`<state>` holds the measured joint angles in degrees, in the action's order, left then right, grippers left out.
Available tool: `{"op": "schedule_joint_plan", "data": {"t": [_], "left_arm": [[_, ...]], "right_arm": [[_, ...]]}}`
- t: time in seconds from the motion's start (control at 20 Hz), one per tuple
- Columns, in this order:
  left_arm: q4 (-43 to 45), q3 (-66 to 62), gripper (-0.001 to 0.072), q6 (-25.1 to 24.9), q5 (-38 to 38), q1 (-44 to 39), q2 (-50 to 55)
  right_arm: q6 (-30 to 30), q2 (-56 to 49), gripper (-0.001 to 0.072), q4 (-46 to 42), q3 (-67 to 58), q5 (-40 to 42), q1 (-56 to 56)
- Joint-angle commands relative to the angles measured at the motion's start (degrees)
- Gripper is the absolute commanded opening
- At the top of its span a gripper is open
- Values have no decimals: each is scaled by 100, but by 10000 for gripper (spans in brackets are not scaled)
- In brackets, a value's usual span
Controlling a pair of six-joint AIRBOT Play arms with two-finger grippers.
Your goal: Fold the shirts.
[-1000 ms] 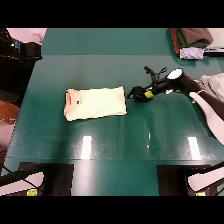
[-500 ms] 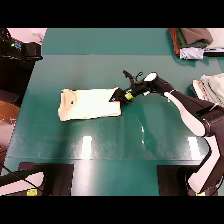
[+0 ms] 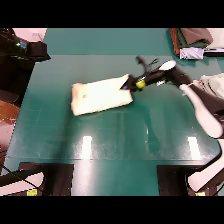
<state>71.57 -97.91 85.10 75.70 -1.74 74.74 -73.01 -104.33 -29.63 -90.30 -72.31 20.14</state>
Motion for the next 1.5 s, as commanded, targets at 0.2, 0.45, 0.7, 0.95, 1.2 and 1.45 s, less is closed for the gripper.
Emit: {"op": "schedule_joint_plan", "data": {"t": [0.2, 0.45, 0.7, 0.95, 1.2, 1.45], "left_arm": [[-63, 2, 23, 7, -678, -1078, 2], [-63, 2, 23, 46, -778, -1582, 2], [-83, 2, 23, 125, -776, -1716, 2], [-79, 2, 23, 212, -776, -1716, 2], [-79, 2, 23, 208, -761, -1716, 2], [-68, 2, 23, 195, -754, -1716, 2]], "right_arm": [[-63, 1585, 19, -570, -7, -479, -2627], [144, 1784, 19, -765, -7, 144, -4212], [481, 1685, 19, -748, -7, 1139, -4953], [671, 1523, 18, -743, -680, 1419, -5066], [669, 1370, 19, -800, -1928, 935, -5077], [664, 1401, 18, -793, -2662, 85, -5372]]}}
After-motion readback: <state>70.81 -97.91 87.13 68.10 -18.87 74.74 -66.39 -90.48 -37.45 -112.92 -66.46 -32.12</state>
